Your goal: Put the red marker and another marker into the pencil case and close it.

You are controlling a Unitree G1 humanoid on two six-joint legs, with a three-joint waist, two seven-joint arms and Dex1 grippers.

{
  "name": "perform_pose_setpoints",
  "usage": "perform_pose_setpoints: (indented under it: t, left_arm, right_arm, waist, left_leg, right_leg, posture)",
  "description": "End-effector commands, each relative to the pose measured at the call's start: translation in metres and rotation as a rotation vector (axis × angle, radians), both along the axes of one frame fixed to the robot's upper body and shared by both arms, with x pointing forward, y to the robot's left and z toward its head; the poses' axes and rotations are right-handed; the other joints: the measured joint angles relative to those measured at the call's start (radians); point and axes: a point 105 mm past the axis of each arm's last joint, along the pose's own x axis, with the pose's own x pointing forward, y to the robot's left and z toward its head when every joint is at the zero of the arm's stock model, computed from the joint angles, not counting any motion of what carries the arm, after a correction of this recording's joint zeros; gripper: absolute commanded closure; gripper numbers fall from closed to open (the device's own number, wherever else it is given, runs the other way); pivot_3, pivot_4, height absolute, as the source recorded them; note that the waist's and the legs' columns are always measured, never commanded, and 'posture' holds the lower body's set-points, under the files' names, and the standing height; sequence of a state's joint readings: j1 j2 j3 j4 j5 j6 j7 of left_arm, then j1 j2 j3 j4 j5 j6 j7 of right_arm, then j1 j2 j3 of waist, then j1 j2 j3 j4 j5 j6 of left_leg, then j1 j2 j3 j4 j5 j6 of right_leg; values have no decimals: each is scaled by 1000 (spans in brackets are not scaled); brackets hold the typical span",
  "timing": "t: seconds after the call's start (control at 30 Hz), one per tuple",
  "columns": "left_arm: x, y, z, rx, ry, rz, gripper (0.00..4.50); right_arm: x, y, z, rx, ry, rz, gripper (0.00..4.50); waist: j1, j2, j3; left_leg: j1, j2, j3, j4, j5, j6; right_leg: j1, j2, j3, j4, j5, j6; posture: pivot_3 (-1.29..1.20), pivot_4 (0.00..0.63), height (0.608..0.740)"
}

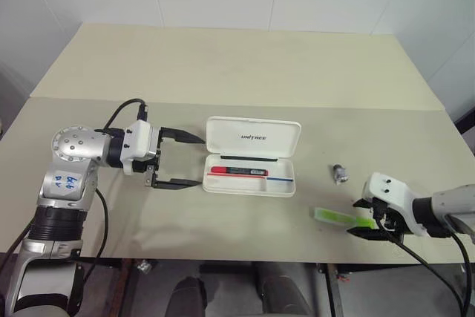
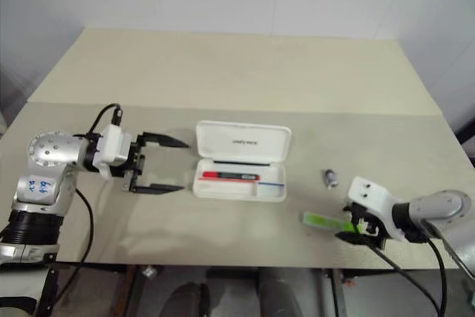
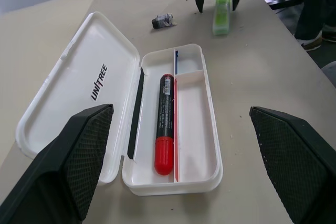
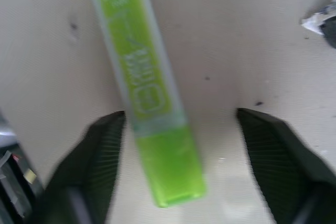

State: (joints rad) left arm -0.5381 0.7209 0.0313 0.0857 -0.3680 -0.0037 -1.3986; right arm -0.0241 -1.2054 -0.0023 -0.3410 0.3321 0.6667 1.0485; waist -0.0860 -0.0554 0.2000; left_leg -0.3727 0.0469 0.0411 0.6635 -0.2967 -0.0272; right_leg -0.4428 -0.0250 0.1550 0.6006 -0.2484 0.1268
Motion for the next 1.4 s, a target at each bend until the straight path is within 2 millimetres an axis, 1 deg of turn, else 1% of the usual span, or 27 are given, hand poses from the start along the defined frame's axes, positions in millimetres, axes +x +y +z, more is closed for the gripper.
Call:
perform_pose_setpoints:
  t: [0.03,0.07,0.13,0.23,0.3,0.47,0.6,0.7,0.77,0.87,1.17,1.3,1.4]
  left_arm:
    - [-3,2,13,-19,-65,2,0]
    - [-3,3,13,-19,-67,5,0]
    - [-3,3,13,-20,-69,7,0]
    - [-1,3,13,-23,-73,10,0]
    - [0,3,13,-25,-77,10,0]
    - [2,4,13,-13,-92,15,0]
    - [5,11,12,2,-98,36,0]
    - [8,18,11,8,-101,62,0]
    - [10,22,9,16,-100,78,0]
    - [10,27,6,32,-101,91,0]
    - [5,34,4,35,-103,139,0]
    - [3,35,3,30,-105,158,0]
    - [2,35,2,27,-107,168,0]
  right_arm:
    - [-2,7,2,3,25,50,2394]
    - [-2,9,4,6,19,57,2793]
    - [0,11,6,8,10,64,3423]
    - [3,15,10,12,-16,70,3424]
    - [6,19,16,21,-47,82,3424]
    - [15,36,46,50,-145,143,3424]
    - [19,62,70,88,-183,218,3424]
    - [24,83,77,112,-204,258,3424]
    - [29,101,79,132,-213,296,3424]
    - [32,121,77,151,-206,342,3424]
    - [43,179,62,143,-173,479,3424]
    - [47,197,61,152,-169,502,3424]
    - [48,205,60,158,-162,507,3424]
  waist:
    - [0,0,0]
    - [0,0,0]
    - [1,0,0]
    - [1,0,0]
    - [0,0,0]
    - [-1,0,0]
    - [-1,1,0]
    - [-1,1,0]
    - [-4,1,0]
    - [-2,1,0]
    - [-7,1,1]
    - [-7,1,1]
    - [-8,1,1]
  left_leg:
    - [0,0,0,0,0,0]
    - [0,0,0,0,0,0]
    - [0,0,0,0,0,0]
    - [0,0,0,0,0,0]
    - [0,0,0,0,0,0]
    - [0,0,0,0,0,0]
    - [0,0,1,0,0,0]
    - [0,1,0,-1,0,0]
    - [0,1,0,-1,0,0]
    - [-1,1,0,-1,0,0]
    - [-2,2,0,-1,-2,-1]
    - [-2,2,-1,-1,-2,-1]
    - [-2,2,-2,-1,-2,-1]
  right_leg:
    - [0,0,0,0,0,0]
    - [0,0,0,0,0,0]
    - [0,0,0,1,0,0]
    - [0,0,0,0,0,0]
    - [0,0,0,0,0,0]
    - [0,0,0,1,0,0]
    - [-1,0,0,1,0,0]
    - [-1,0,-1,1,0,-1]
    - [-1,0,-1,1,0,-1]
    - [-2,0,-1,1,0,-1]
    - [-4,0,-2,4,0,0]
    - [-4,0,-4,5,1,2]
    - [-4,0,-5,6,1,2]
  posture:
    - [0,150,740]
    - [0,150,740]
    - [0,150,740]
    - [0,150,740]
    - [0,150,740]
    - [0,150,740]
    - [0,150,740]
    - [0,150,740]
    - [0,150,740]
    - [0,150,740]
    - [0,150,740]
    - [0,150,740]
    - [0,150,740]
